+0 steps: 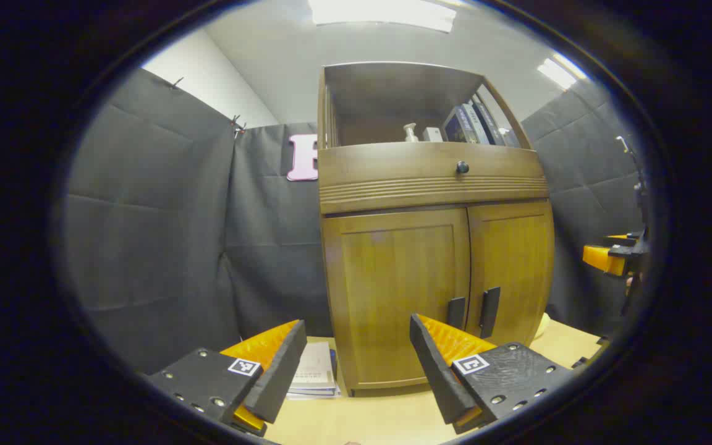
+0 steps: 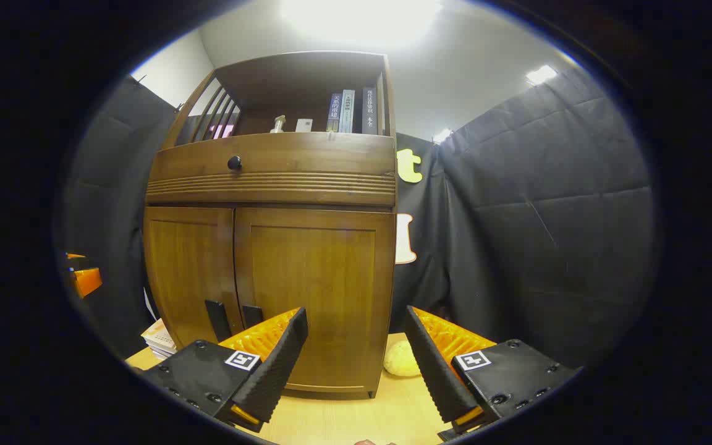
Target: Open the right door of the double-door shoe cabinet with the right hand, and open the left door with the left hand.
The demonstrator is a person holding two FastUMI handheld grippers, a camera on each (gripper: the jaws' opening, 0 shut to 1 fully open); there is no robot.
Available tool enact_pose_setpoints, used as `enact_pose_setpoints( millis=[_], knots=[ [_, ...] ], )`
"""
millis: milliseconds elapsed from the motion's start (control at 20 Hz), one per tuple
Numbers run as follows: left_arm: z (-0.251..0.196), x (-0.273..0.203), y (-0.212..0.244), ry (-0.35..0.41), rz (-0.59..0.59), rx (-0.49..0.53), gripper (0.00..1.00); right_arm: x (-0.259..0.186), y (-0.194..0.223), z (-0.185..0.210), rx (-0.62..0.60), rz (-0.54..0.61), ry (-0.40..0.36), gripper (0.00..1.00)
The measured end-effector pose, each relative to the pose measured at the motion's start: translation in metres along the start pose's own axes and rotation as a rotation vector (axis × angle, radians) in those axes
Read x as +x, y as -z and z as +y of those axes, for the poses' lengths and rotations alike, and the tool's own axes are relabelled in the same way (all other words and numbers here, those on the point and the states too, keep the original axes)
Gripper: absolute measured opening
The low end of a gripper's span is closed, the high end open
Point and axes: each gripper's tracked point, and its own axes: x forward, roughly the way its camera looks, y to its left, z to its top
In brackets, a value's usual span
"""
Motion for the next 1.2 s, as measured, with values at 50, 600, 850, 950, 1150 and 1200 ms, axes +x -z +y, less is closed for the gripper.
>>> enact_pose_setpoints(
  millis=[50,600,850,950,1150,1200],
  knots=[
    [0.000,0.003,0.000,0.013,-0.001,-0.009,0.98,-0.001,0.002,0.001,-0.002,0.005,0.001,0.97],
    [0.001,0.021,0.023,0.027,0.044,-0.092,0.97,0.007,0.003,0.003,0.000,0.034,0.010,0.97],
    [0.007,0.021,0.035,-0.028,0.057,-0.095,0.98,0.013,-0.002,0.013,0.000,0.040,-0.013,0.97],
    [0.010,0.020,0.037,-0.041,0.068,-0.103,0.98,0.016,-0.003,0.025,0.000,0.046,-0.035,0.97],
    [0.014,0.012,0.043,-0.064,0.099,-0.118,0.98,0.024,-0.007,0.042,0.014,0.062,-0.081,0.99],
    [0.016,0.012,0.046,-0.071,0.105,-0.111,0.98,0.025,-0.006,0.044,0.019,0.065,-0.093,0.97]
  ],
)
